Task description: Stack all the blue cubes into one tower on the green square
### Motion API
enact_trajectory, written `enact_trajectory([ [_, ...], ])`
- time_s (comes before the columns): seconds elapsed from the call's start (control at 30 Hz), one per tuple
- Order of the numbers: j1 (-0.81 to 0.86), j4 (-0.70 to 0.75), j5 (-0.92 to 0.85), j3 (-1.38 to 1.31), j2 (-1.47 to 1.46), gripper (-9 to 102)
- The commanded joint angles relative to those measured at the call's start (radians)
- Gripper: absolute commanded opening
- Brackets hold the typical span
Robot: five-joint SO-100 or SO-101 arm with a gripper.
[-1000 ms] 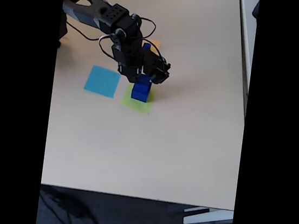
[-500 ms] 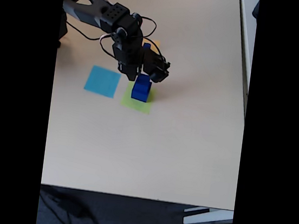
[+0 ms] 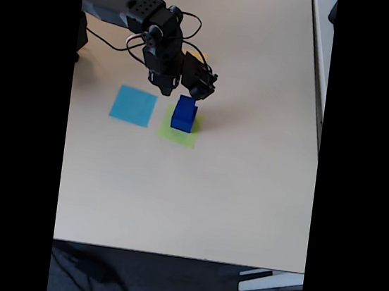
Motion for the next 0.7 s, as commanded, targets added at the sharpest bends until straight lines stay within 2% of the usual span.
enact_trajectory([
  [0.0, -0.038, -0.006, -0.025, -0.066, 0.137, 0],
  [0.3, -0.265, -0.038, 0.123, -0.110, 0.156, 0],
  [0.43, -0.313, -0.064, 0.137, -0.110, 0.156, 0],
  [0.57, -0.321, -0.202, 0.015, -0.103, 0.152, 0],
  [0.67, -0.322, -0.410, -0.149, -0.031, 0.166, 0],
])
